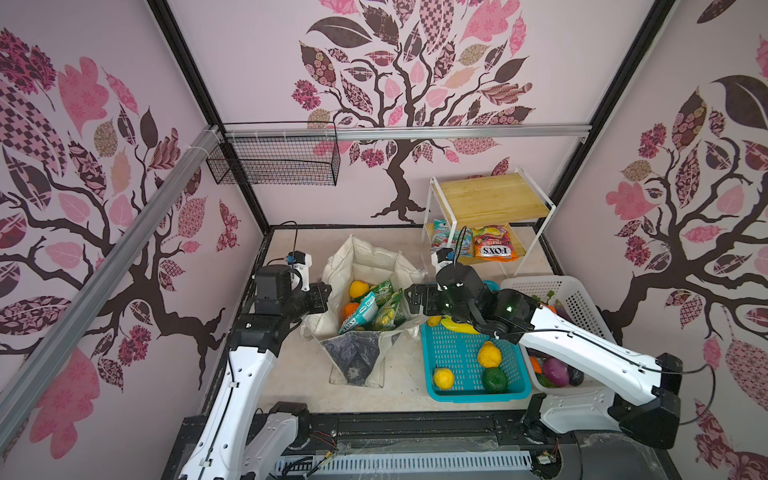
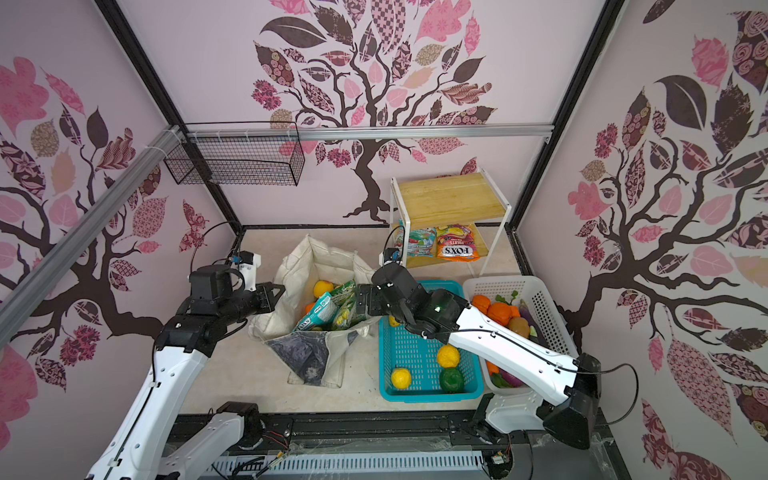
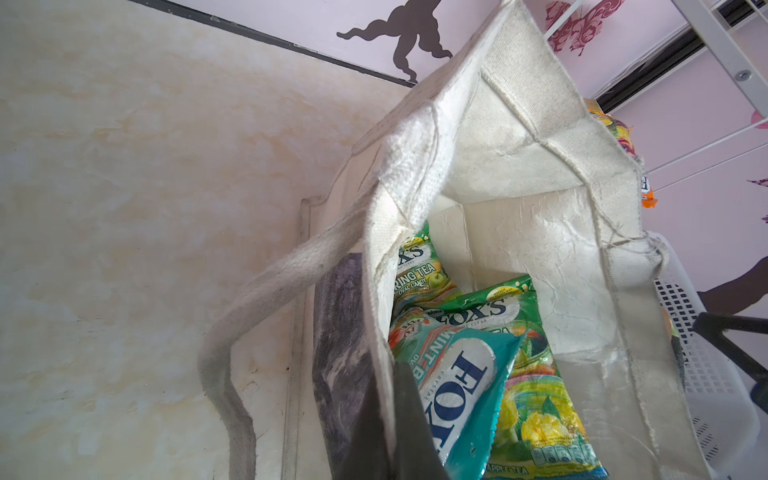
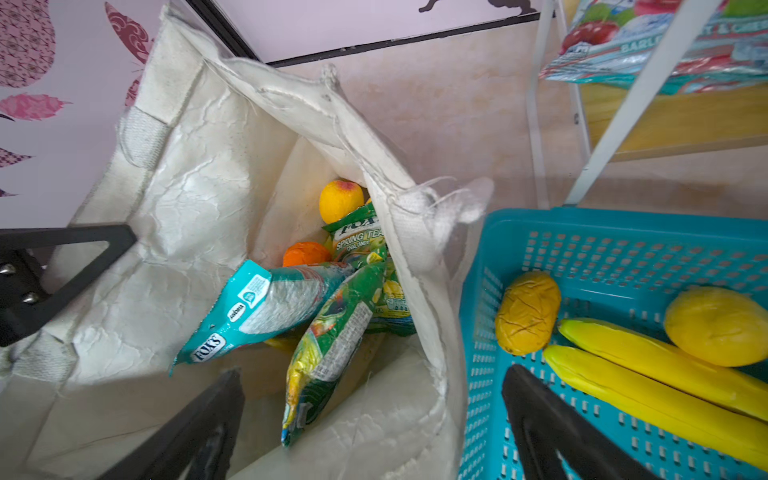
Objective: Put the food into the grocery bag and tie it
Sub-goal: 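Open the right gripper to drop the green candy bag into the tote, then move the right gripper out of the tote over the white vegetable basket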
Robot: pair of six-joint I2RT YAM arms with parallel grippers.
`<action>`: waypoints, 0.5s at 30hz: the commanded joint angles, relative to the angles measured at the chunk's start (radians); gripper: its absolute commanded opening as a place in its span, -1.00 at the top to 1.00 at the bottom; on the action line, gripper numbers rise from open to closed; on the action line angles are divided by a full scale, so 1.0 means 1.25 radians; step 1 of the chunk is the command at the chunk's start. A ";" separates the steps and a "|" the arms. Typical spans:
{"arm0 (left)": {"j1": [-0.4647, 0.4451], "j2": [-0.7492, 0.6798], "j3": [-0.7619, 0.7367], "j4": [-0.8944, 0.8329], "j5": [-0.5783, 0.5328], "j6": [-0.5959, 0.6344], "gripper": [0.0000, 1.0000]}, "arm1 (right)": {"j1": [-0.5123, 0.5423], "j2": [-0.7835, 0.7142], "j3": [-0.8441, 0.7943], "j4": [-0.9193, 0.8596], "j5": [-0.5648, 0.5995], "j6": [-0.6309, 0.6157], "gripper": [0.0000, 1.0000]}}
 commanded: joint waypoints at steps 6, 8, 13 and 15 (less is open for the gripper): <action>-0.003 0.007 -0.021 -0.005 -0.010 0.012 1.00 | -0.063 -0.166 -0.093 0.039 0.034 -0.057 -1.00; -0.004 0.008 -0.021 -0.005 -0.011 0.013 1.00 | -0.064 -0.224 -0.158 0.095 0.035 -0.126 -0.99; -0.003 0.007 -0.020 -0.007 -0.011 0.012 1.00 | -0.082 -0.278 -0.224 0.130 0.085 -0.100 -0.99; -0.003 0.006 -0.023 -0.005 -0.009 0.011 1.00 | -0.083 -0.255 -0.212 0.093 0.133 -0.083 -0.99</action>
